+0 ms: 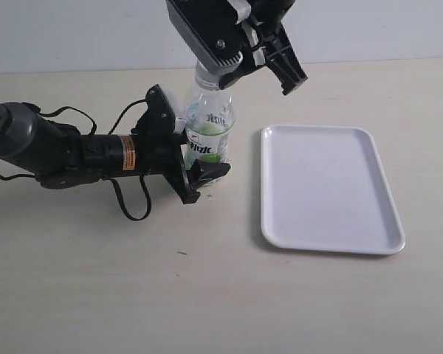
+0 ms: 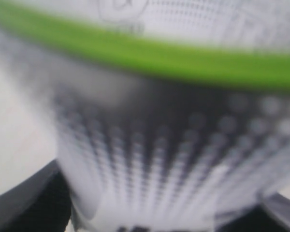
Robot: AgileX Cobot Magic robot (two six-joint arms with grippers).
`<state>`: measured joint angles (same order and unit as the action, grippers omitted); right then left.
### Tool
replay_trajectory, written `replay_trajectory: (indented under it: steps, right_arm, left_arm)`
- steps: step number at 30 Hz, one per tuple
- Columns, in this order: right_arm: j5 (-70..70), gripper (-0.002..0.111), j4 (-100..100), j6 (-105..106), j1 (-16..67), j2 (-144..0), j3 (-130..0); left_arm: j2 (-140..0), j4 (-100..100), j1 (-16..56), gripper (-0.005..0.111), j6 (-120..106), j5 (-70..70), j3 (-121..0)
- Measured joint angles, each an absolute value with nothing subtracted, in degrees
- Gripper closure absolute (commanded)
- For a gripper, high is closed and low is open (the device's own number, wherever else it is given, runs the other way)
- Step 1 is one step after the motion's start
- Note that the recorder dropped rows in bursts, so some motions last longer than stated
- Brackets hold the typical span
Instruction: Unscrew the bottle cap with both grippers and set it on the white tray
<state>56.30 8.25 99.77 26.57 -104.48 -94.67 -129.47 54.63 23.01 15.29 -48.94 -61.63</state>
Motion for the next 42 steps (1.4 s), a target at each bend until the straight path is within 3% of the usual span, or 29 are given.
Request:
replay_trajectory:
  steps: [26,30,35,42]
  right_arm:
    - [56.74,0.108,7.0,115.02,26.57,-102.54,-94.67]
    - [58.29,0.108,6.9,96.27,26.57,-96.38,-94.67]
    - [64.02,0.108,3.87,47.07,25.53,-92.96,-94.2]
    - [57.08,0.108,2.84,11.72,17.21,-95.42,-80.0]
  left_arm:
    - [-129.47,54.74,23.01,0.107,15.41,-48.94,-61.63]
    - [-129.47,54.27,23.01,0.107,18.47,-48.8,-61.63]
    - [-129.47,52.29,23.01,0.107,22.11,-47.92,-61.63]
    - [-129.47,47.82,23.01,0.107,26.42,-45.7,-61.63]
